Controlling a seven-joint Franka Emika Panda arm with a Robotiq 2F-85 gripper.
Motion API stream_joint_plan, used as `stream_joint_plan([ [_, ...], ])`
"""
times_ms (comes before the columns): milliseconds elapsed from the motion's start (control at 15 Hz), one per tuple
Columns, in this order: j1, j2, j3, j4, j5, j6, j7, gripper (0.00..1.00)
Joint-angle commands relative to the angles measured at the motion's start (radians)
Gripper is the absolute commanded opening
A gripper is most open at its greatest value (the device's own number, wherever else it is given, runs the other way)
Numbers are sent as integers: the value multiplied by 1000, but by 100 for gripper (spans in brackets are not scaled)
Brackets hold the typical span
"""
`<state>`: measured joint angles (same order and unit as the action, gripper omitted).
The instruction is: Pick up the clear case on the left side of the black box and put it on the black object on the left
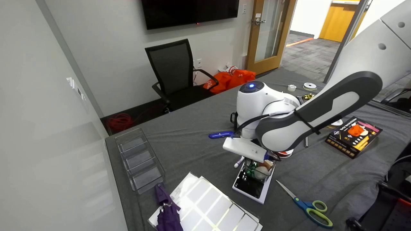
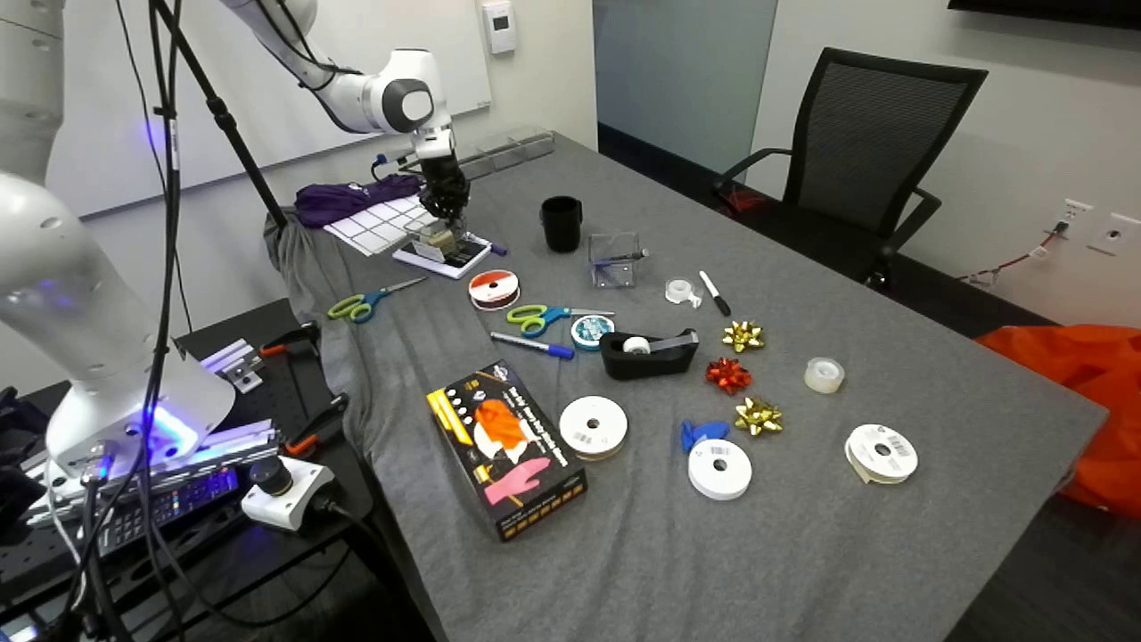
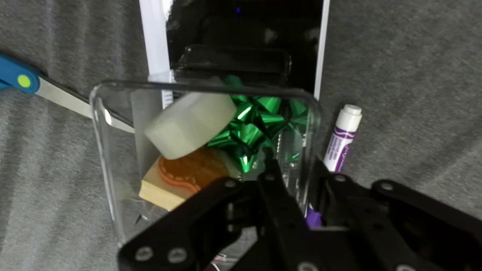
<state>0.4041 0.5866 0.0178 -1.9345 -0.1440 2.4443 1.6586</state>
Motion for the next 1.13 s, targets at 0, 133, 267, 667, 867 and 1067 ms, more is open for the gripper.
stream_joint_plan([
  [0, 32, -24, -30, -23, -53, -2, 43, 56],
  [133, 26, -40, -24, -37, -66, -9, 37, 70],
  [267, 2, -71, -2, -59, -45, -22, 1, 84],
  [667, -83, -233, 61, -192, 65, 22, -168, 100],
  [867, -119, -311, 83, -243, 137, 17, -256, 100],
  [1067, -142, -378, 91, -299, 184, 32, -334, 100],
])
